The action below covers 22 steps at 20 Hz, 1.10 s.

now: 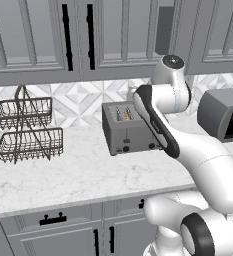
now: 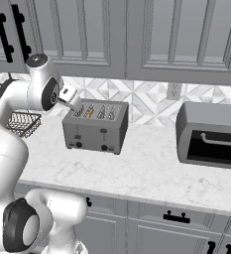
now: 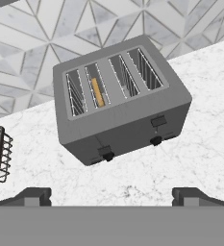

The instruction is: Start the toaster. Once the lever pops up, take the bread to the plate on the dining counter.

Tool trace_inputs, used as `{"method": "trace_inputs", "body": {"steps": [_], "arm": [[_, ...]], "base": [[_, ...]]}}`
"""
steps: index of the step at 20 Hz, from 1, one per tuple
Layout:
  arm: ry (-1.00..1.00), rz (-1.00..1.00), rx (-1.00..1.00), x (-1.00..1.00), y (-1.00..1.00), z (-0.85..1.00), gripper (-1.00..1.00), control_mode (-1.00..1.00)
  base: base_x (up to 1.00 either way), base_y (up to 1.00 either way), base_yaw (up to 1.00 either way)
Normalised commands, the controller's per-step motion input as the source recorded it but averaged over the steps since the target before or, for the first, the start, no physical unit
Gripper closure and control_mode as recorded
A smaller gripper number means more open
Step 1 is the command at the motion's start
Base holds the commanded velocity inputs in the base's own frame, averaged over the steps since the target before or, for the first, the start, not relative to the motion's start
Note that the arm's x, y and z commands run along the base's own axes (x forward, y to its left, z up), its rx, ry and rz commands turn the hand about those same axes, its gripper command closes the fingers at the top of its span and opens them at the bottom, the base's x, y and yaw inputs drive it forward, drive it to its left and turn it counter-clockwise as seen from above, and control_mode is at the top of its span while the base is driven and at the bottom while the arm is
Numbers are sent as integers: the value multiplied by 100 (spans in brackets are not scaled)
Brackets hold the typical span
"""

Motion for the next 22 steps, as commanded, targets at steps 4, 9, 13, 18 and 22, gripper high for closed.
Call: {"method": "trace_inputs", "body": {"steps": [4,9,13,18,22], "arm": [[0,0,0,0,0,0,-100,-100],[0,0,0,0,0,0,-100,-100],[0,0,0,0,0,0,-100,-100],[0,0,0,0,0,0,-100,-100],[0,0,0,0,0,0,-100,-100]], "base": [[0,0,0],[0,0,0],[0,0,0],[0,0,0],[0,0,0]]}}
